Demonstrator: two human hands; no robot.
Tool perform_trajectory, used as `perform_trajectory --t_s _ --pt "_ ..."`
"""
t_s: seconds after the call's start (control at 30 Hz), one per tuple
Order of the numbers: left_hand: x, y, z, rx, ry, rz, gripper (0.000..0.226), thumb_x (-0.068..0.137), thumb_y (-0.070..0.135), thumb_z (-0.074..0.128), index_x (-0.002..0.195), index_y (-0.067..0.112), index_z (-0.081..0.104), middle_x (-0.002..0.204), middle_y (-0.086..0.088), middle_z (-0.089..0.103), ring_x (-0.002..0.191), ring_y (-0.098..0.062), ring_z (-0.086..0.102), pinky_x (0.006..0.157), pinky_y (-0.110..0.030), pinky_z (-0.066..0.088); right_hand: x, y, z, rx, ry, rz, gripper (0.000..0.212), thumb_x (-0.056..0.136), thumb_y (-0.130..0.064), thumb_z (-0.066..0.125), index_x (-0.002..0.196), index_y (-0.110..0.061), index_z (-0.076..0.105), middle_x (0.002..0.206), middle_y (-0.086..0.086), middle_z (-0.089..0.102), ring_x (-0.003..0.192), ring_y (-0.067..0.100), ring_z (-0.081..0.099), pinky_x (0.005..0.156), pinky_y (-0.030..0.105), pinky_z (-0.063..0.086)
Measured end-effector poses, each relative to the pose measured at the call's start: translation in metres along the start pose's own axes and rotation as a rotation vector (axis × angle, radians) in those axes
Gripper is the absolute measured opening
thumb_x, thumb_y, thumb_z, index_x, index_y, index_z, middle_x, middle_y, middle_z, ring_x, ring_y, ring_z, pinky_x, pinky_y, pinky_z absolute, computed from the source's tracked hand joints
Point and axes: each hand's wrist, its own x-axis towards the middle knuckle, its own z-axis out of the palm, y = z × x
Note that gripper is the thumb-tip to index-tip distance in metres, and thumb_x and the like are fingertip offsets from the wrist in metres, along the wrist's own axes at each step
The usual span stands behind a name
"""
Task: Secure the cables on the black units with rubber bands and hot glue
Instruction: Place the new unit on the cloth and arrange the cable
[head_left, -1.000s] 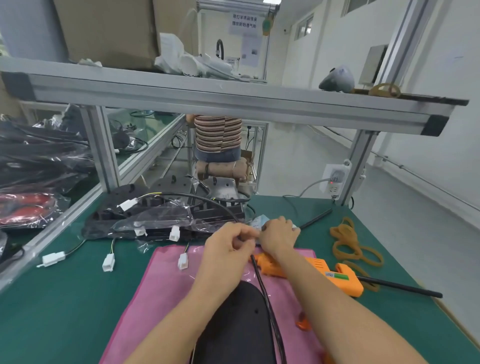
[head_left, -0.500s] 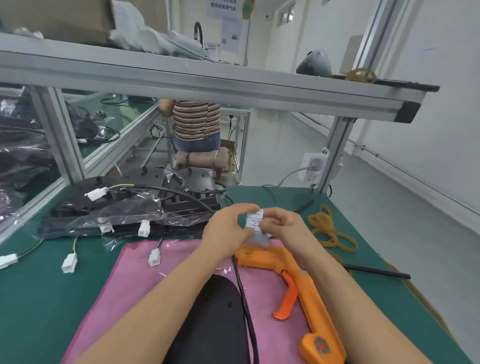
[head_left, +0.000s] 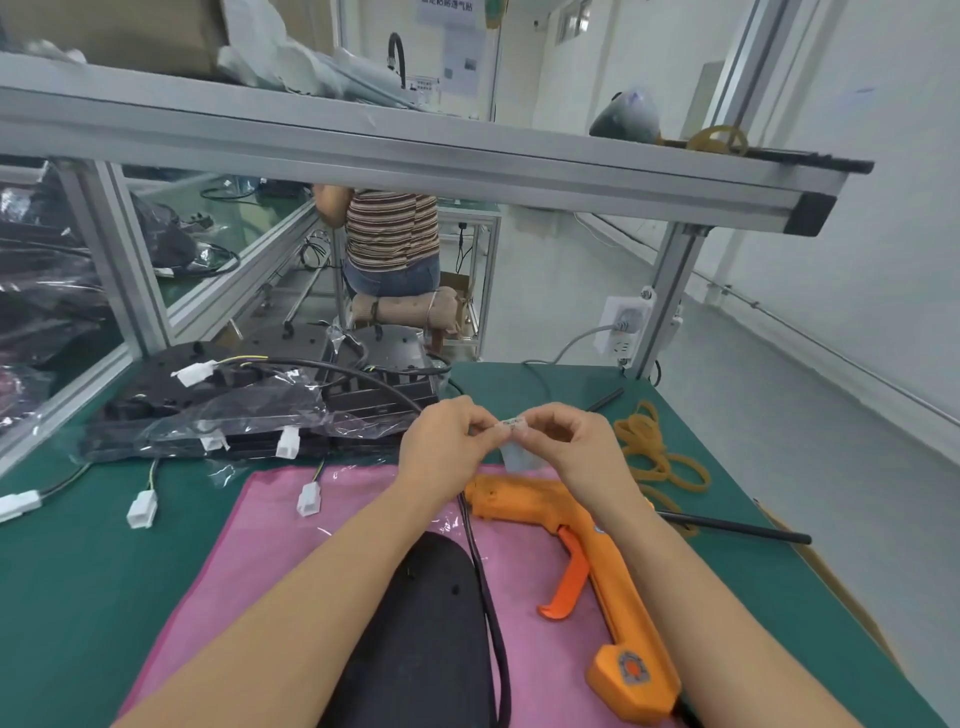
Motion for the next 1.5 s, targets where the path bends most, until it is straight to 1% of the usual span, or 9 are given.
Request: perform_trajectory --t_s 0.23,0.4,0.6,0.7,0.87,1.0,1.13,1.37,1.5 --pt "-0.001 -0.005 0.002 0.183 -0.065 0.109 0.030 0.092 0.042 0.059 0.079 0.016 0.070 0.068 0.009 0.045 0.071 -0.012 0.048 0.063 -0.029 0.031 -0.006 0.005 -0.001 -0.259 0.104 -0.150 0.010 0.082 -0.018 0.075 0.073 -0.022 0.072 0.078 -0.003 0.062 0.073 0.006 0.055 0.068 0.021 0.043" --pt "-0.003 -0.010 -0.001 0.335 -0.147 0.168 0.024 0.090 0.041 0.061 0.085 0.019 0.070 0.080 0.010 0.050 0.085 -0.015 0.055 0.068 -0.029 0.033 -0.011 0.002 -0.004 0.116 0.437 0.097 0.016 0.086 -0.016 0.070 0.071 -0.022 0.071 0.075 -0.005 0.071 0.077 0.011 0.061 0.072 0.022 0.050" --pt "-0.004 -0.014 -0.002 0.363 -0.177 0.250 0.027 0.091 0.043 0.059 0.091 0.019 0.071 0.081 0.005 0.054 0.084 -0.018 0.056 0.065 -0.029 0.028 -0.014 -0.004 0.003 -0.468 0.061 0.132 0.020 0.080 -0.028 0.074 0.099 -0.025 0.073 0.094 -0.005 0.062 0.091 0.015 0.058 0.093 0.040 0.044" --pt "-0.005 -0.014 -0.004 0.366 -0.197 0.300 0.029 0.091 0.044 0.060 0.087 0.018 0.072 0.079 0.007 0.053 0.077 -0.016 0.054 0.067 -0.028 0.023 -0.013 -0.008 0.003 -0.571 0.012 0.063 0.005 0.080 -0.029 0.072 0.084 -0.026 0.074 0.077 -0.015 0.056 0.085 0.013 0.055 0.089 0.049 0.041" --pt "-0.005 -0.018 -0.003 0.347 -0.194 0.275 0.030 0.089 0.044 0.063 0.078 0.017 0.070 0.075 0.006 0.054 0.069 -0.011 0.046 0.079 -0.031 0.032 -0.014 -0.007 0.003 -0.698 0.020 -0.111 0.014 0.084 -0.024 0.065 0.071 -0.028 0.067 0.077 -0.011 0.055 0.088 0.014 0.053 0.076 0.033 0.025" --pt "-0.006 -0.022 -0.002 0.332 -0.194 0.264 0.030 0.088 0.042 0.064 0.075 0.015 0.070 0.075 0.004 0.056 0.067 -0.012 0.047 0.089 -0.036 0.034 -0.015 -0.005 -0.006 -0.558 0.087 -0.072 0.029 0.089 -0.020 0.060 0.067 -0.036 0.052 0.080 -0.013 0.053 0.089 0.011 0.049 0.076 0.033 0.020" --pt "-0.005 -0.021 -0.001 0.343 -0.200 0.294 0.029 0.090 0.042 0.062 0.077 0.017 0.070 0.077 0.004 0.057 0.065 -0.011 0.042 0.087 -0.036 0.032 -0.012 -0.002 -0.005 -0.667 -0.048 -0.026 0.014 0.087 -0.033 0.065 0.100 -0.033 0.069 0.092 -0.011 0.056 0.095 0.009 0.051 0.080 0.034 0.022" --pt "-0.003 -0.023 0.001 0.362 -0.189 0.301 0.034 0.090 0.045 0.060 0.077 0.015 0.070 0.074 0.006 0.053 0.065 -0.013 0.043 0.082 -0.033 0.028 -0.009 0.002 0.002 -0.732 -0.054 -0.121 0.019 0.084 -0.031 0.068 0.068 -0.038 0.060 0.077 -0.013 0.056 0.086 0.009 0.052 0.076 0.033 0.020" --pt "-0.005 -0.020 -0.002 0.491 -0.259 0.310 0.030 0.088 0.047 0.061 0.084 0.019 0.071 0.080 0.007 0.055 0.073 -0.015 0.050 0.078 -0.031 0.023 -0.012 -0.008 -0.012 -0.184 0.166 0.129 0.019 0.089 -0.017 0.065 0.072 -0.024 0.065 0.080 -0.011 0.065 0.082 0.007 0.060 0.084 0.032 0.047"
